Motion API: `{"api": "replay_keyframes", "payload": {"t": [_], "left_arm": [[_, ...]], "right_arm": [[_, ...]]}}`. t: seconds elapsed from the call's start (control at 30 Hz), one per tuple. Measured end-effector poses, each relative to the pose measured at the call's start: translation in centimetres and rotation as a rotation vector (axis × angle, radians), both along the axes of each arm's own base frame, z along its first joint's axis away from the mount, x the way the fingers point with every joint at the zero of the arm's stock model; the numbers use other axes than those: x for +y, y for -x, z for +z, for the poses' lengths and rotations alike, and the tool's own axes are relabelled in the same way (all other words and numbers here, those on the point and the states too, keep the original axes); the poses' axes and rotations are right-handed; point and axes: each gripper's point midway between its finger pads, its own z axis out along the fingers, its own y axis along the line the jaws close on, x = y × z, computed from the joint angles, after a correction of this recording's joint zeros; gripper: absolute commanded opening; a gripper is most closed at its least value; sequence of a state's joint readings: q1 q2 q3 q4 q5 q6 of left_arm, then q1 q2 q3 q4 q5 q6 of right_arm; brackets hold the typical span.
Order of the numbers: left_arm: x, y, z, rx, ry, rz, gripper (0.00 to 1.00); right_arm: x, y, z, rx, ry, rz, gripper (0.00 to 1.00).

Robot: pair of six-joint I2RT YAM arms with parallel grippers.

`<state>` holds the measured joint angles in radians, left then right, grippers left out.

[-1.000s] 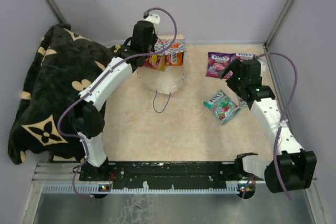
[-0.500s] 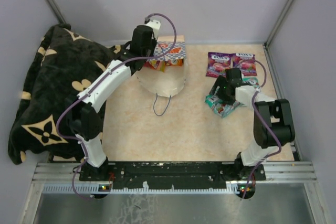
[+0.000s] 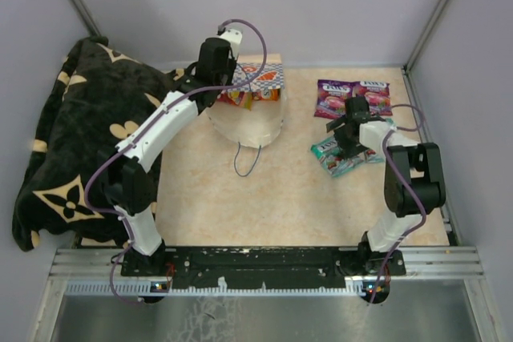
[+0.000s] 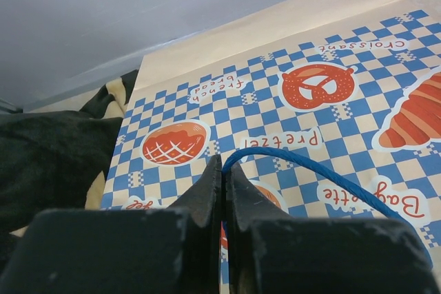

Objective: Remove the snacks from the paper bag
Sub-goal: Adjust the snack at the center of the board.

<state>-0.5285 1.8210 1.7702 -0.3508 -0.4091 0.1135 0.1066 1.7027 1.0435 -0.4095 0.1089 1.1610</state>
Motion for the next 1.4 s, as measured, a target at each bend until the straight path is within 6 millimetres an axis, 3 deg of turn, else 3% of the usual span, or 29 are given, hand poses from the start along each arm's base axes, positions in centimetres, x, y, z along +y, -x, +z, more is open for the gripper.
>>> {"api": "replay_keyframes", "payload": {"t": [0.17, 0.33, 0.4, 0.47, 0.6, 0.73, 0.8, 0.97, 1.07, 1.13, 1.4], "left_arm": [[0.2, -0.1, 0.0, 0.000, 0.001, 0.003, 0.00], [0.3, -0.1, 0.1, 0.000, 0.003, 0.002, 0.00], [0.3, -0.1, 0.0, -0.001, 0.006, -0.001, 0.00], [0.2, -0.1, -0.1, 0.001, 0.008, -0.003, 0.00], [0.1, 0.1, -0.5, 0.009, 0.010, -0.010, 0.00], [0.0, 0.2, -0.4, 0.008, 0.017, -0.017, 0.00], [0.1, 0.3, -0.2, 0.006, 0.019, -0.018, 0.00], [0.4, 0.8, 0.1, 0.001, 0.021, -0.016, 0.00], [0.4, 0.8, 0.2, -0.001, 0.022, -0.016, 0.00], [0.4, 0.8, 0.2, 0.000, 0.022, -0.016, 0.00], [0.9, 0.6, 0.2, -0.001, 0.022, -0.007, 0.00]], "right_arm": [[-0.2, 0.2, 2.0, -0.036, -0.033, -0.097, 0.83], [-1.9, 1.6, 8.0, -0.123, 0.012, -0.170, 0.88], [-2.3, 2.6, 10.6, -0.166, 0.009, -0.194, 0.97], [-2.3, 3.5, 11.4, -0.164, -0.003, -0.202, 0.99], [-1.3, 5.4, 9.0, -0.026, -0.037, -0.177, 0.99], [-0.4, 6.2, 4.5, 0.157, -0.051, -0.157, 0.99], [-0.2, 6.0, 3.4, 0.214, -0.048, -0.154, 0.99], [0.5, 2.5, 2.3, 0.290, -0.045, -0.120, 0.99], [1.0, 1.2, 0.6, 0.341, -0.056, -0.088, 0.99], [1.4, 1.6, -0.3, 0.383, -0.078, -0.080, 0.99], [1.4, 2.4, -0.5, 0.388, -0.124, -0.116, 0.99]]}}
